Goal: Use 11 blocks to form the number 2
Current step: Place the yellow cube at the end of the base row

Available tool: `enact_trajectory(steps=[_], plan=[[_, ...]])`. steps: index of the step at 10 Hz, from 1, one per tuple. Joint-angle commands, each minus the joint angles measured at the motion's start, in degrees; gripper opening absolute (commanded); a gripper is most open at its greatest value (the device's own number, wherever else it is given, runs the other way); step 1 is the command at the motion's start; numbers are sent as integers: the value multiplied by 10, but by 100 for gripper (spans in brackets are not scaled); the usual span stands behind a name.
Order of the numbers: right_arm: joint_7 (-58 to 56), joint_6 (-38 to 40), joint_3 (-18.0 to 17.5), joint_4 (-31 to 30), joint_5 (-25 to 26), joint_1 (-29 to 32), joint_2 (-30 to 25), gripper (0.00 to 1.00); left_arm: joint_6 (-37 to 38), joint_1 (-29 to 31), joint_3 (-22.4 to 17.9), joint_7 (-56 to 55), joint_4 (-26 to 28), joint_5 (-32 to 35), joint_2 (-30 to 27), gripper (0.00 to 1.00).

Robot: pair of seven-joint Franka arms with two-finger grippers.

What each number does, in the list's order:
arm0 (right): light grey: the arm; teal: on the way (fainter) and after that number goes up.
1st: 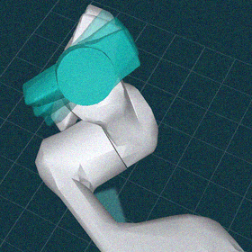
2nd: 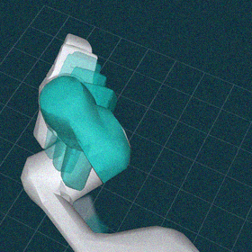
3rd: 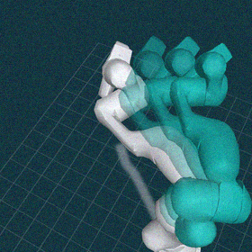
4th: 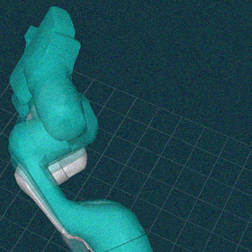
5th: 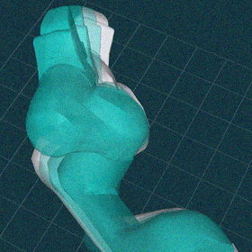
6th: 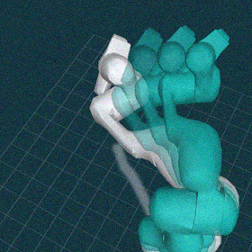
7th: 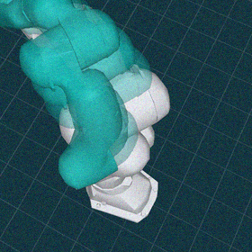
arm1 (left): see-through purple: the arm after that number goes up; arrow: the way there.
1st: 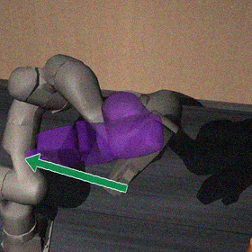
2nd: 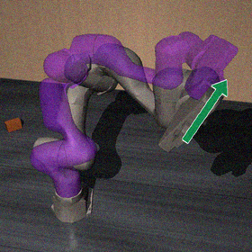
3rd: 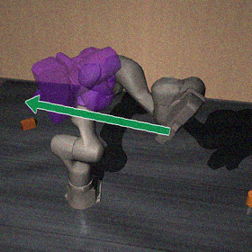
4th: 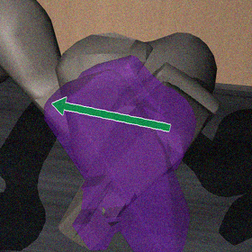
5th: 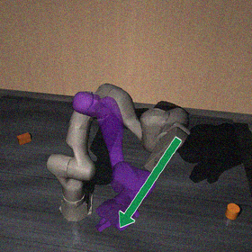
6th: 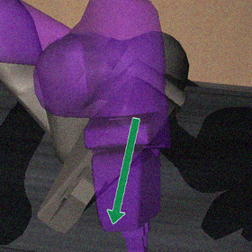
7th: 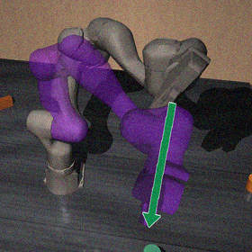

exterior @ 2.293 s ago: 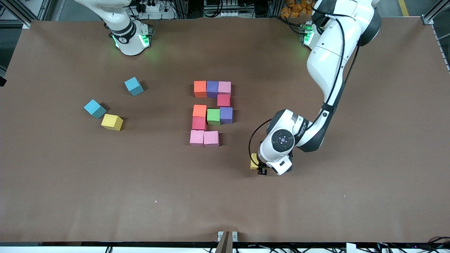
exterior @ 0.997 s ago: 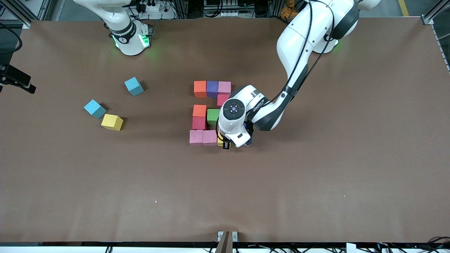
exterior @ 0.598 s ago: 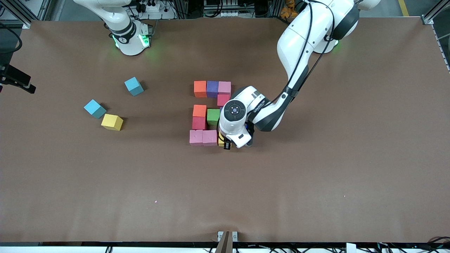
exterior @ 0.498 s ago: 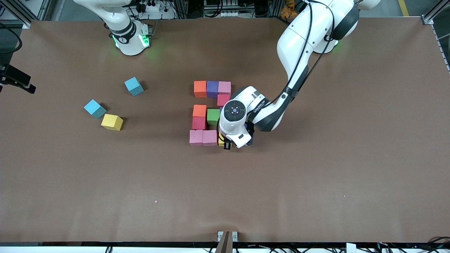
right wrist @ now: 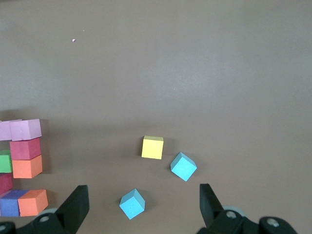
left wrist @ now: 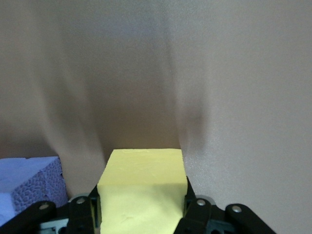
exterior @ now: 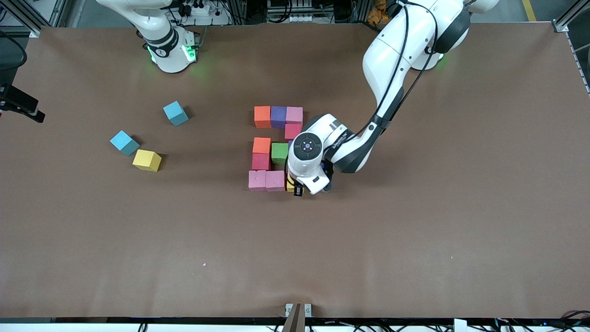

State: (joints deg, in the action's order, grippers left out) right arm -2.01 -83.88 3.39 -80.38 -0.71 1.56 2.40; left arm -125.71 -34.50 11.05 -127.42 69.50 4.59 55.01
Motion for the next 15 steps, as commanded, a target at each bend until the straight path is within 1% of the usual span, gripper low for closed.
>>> enact_trajectory(steps=[1,8,9,10,11,13,15], plan=[[-4,6,-1,8,-1,3,0,100,6,-3,-1,-6,-2,-7,3,41],[-3,6,-1,8,0,4,-1,100,3,-9,-1,-6,-2,-7,3,41],[-1,6,-1,8,0,4,-1,100,3,-9,-1,-6,-2,-7,3,43],[0,6,-1,8,-1,4,0,100,3,-7,-2,-7,-2,-9,3,61],[0,6,-1,8,-1,4,0,100,3,-5,-2,-7,-2,-9,0,100],[0,6,-1,8,-1,4,0,100,6,-4,-2,-6,-2,-8,-12,100],[0,6,-1,7,-1,4,0,100,56,0,-1,-5,-2,-6,-37,100]])
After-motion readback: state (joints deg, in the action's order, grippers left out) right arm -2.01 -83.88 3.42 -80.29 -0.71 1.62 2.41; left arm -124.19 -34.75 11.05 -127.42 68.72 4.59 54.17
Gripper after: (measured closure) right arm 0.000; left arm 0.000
